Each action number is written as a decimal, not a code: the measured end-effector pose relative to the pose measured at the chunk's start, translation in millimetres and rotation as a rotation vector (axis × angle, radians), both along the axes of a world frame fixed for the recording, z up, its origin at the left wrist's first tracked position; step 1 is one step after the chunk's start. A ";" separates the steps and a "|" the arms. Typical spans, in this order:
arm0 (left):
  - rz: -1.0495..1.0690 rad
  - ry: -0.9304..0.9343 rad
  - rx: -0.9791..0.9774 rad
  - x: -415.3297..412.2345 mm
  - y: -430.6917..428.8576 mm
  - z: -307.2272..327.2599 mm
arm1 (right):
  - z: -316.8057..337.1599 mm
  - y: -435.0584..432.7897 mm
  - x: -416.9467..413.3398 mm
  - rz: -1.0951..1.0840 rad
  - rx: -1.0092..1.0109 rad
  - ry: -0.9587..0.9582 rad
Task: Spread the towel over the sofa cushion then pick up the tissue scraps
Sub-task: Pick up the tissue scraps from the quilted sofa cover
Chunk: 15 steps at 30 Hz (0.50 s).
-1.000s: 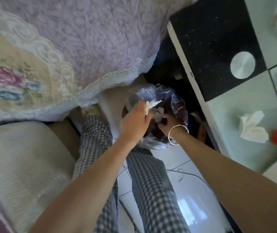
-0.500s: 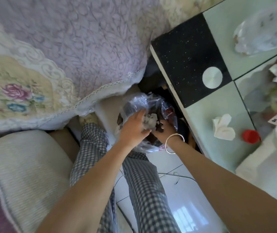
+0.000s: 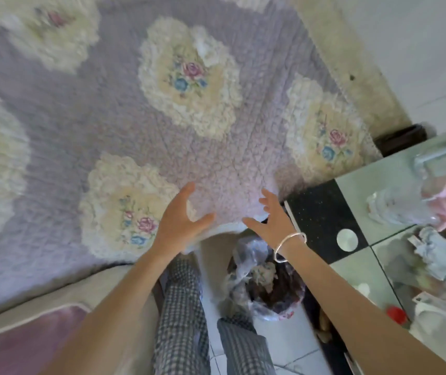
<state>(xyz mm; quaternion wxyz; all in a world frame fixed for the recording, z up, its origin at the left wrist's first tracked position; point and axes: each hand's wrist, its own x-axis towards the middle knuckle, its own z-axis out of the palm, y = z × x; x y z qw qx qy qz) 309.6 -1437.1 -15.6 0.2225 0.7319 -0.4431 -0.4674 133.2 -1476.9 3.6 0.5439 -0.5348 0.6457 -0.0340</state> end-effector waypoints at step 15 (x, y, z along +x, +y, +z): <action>0.199 0.073 -0.138 146.1 -125.1 69.0 | 78.2 -157.9 134.5 0.010 -0.225 -0.065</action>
